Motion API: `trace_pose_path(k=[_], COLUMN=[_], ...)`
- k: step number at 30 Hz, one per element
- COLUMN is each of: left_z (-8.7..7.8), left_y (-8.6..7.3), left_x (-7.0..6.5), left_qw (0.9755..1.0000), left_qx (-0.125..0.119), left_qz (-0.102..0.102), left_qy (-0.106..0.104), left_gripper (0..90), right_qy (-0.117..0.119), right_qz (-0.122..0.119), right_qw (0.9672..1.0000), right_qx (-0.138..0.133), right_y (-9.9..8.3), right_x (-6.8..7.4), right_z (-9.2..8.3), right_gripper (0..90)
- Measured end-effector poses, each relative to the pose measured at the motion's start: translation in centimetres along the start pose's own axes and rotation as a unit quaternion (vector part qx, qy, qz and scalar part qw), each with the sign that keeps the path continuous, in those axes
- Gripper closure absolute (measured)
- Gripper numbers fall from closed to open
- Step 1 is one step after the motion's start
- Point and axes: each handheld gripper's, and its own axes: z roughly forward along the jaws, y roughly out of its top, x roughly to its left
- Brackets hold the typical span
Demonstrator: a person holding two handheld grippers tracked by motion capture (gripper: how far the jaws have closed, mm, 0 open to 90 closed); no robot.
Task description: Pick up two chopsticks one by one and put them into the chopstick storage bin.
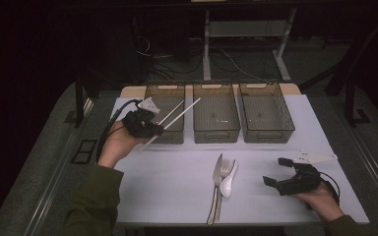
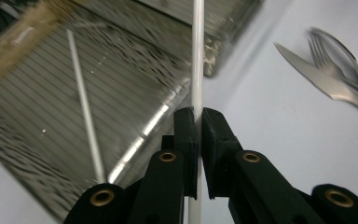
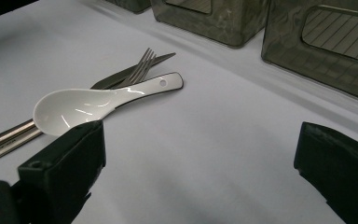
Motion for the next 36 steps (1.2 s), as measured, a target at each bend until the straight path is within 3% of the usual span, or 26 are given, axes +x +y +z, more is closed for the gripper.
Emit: trace_pose_path(k=[8, 13, 18, 25, 36], left_z=[-0.2, 1.1, 2.6, 4.4, 6.9], left_y=[2.3, 2.5, 2.3, 1.4, -0.3], left_x=[3.6, 5.5, 7.0, 8.3, 9.1], left_qw=[0.9991, 0.9980, 0.9969, 0.9940, 0.9922], left_qx=[-0.024, -0.028, -0.025, -0.021, 0.011], left_qz=[-0.024, -0.041, -0.063, -0.101, -0.121], left_qy=[0.026, 0.039, 0.039, 0.036, 0.029], left_gripper=[84.4, 84.4, 84.4, 84.3, 84.3], right_qy=[0.001, 0.001, 0.002, 0.002, 0.004], right_qz=[0.002, 0.001, 0.001, 0.003, 0.005], right_qw=[1.0000, 1.0000, 1.0000, 1.0000, 1.0000], right_qx=[0.000, -0.001, -0.001, -0.003, -0.001], right_y=[0.0, 0.0, 0.0, 0.0, 0.0], right_x=[-0.1, -0.1, -0.1, -0.2, -0.2], right_z=[-0.1, -0.1, -0.1, -0.1, -0.2], right_gripper=[1.8, 1.8, 1.9, 1.8, 1.8])
